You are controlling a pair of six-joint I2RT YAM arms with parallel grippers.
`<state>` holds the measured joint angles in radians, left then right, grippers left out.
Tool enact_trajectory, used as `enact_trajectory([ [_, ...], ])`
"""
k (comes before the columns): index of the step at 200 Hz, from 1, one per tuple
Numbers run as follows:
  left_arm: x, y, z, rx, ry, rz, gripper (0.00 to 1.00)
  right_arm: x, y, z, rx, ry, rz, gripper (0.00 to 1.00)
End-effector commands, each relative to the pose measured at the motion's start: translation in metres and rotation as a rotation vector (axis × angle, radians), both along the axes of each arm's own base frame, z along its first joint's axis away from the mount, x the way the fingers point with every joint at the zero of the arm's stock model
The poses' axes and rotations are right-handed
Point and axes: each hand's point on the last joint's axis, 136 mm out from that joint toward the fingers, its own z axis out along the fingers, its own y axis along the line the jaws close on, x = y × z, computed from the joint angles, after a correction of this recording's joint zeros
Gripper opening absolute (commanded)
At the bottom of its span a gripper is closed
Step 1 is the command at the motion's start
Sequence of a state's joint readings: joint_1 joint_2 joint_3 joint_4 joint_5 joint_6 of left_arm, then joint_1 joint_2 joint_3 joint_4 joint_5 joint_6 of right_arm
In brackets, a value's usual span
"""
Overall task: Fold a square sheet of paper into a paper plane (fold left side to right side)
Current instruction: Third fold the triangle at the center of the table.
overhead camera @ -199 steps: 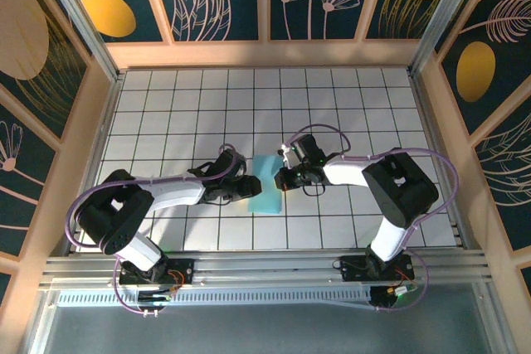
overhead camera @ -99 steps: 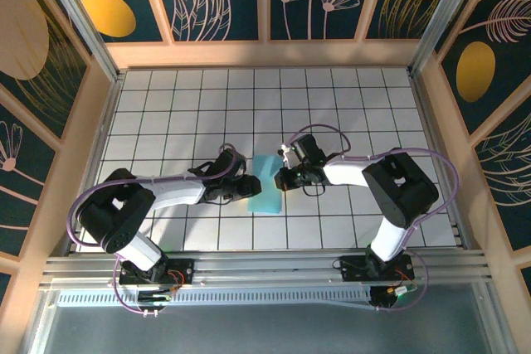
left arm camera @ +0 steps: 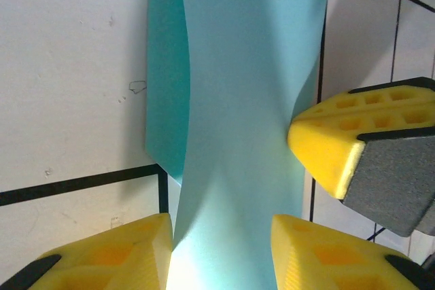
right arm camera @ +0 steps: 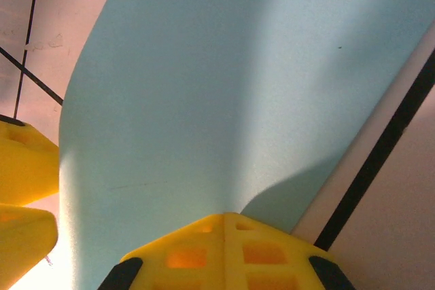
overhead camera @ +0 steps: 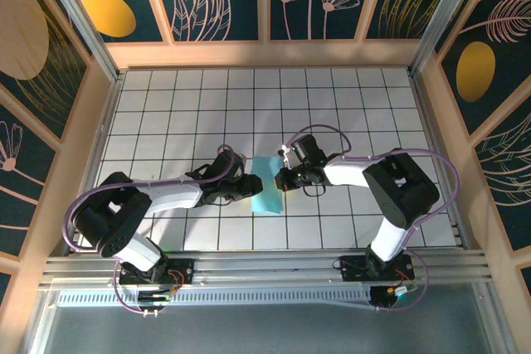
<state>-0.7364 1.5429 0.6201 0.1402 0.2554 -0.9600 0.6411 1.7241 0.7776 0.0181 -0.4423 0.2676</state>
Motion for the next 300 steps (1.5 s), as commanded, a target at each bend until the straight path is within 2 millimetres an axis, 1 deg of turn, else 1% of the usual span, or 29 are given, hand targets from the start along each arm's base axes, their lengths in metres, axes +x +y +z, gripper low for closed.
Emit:
enact_trajectory([
  [1, 0.005, -0.003, 0.014, -0.056, -0.041, 0.034, 0.42, -0.029, -0.036, -0.036, -0.163, 0.115, -0.02, 0.0],
  [28, 0.009, -0.001, 0.02, -0.058, -0.063, 0.046, 0.45, -0.03, -0.037, -0.037, -0.168, 0.115, -0.019, 0.0],
  [57, 0.007, -0.005, 0.013, -0.059, -0.039, 0.02, 0.45, -0.029, -0.037, -0.037, -0.168, 0.114, -0.019, 0.0],
  [78, 0.007, -0.004, 0.009, -0.051, -0.033, 0.025, 0.44, -0.028, -0.036, -0.036, -0.166, 0.111, -0.02, 0.0],
  [99, 0.007, 0.0, 0.004, -0.019, -0.028, 0.032, 0.38, -0.028, -0.037, -0.036, -0.172, 0.109, -0.022, 0.0],
  [127, 0.003, 0.006, -0.004, 0.011, -0.007, 0.032, 0.27, -0.025, -0.037, -0.034, -0.177, 0.097, -0.022, 0.0],
  [142, 0.001, 0.007, -0.004, 0.008, -0.006, 0.035, 0.23, -0.022, -0.035, -0.031, -0.172, 0.087, -0.022, 0.0],
  [172, 0.0, 0.01, -0.002, 0.012, -0.006, 0.039, 0.19, -0.017, -0.032, -0.026, -0.166, 0.074, -0.021, 0.0],
  [203, -0.002, 0.01, -0.002, 0.0, 0.0, 0.048, 0.08, -0.01, -0.031, -0.019, -0.17, 0.046, -0.026, 0.0],
  [217, -0.003, 0.009, 0.002, -0.027, 0.008, 0.061, 0.04, -0.003, -0.03, -0.008, -0.168, 0.006, -0.033, 0.0],
  [232, -0.004, 0.007, 0.007, -0.063, 0.023, 0.086, 0.01, 0.007, -0.029, 0.008, -0.158, -0.058, -0.042, 0.12],
  [246, -0.004, 0.005, 0.014, -0.108, 0.041, 0.123, 0.0, 0.015, -0.028, 0.029, -0.132, -0.136, -0.049, 0.25],
  [262, -0.006, 0.003, 0.019, -0.155, 0.066, 0.156, 0.0, 0.023, -0.031, 0.055, -0.116, -0.237, -0.063, 0.35],
  [280, -0.006, 0.003, 0.021, -0.184, 0.101, 0.211, 0.0, 0.022, -0.036, 0.083, -0.095, -0.352, -0.076, 0.46],
  [300, -0.007, 0.002, 0.025, -0.223, 0.127, 0.265, 0.0, 0.007, -0.036, 0.11, -0.05, -0.471, -0.07, 0.53],
])
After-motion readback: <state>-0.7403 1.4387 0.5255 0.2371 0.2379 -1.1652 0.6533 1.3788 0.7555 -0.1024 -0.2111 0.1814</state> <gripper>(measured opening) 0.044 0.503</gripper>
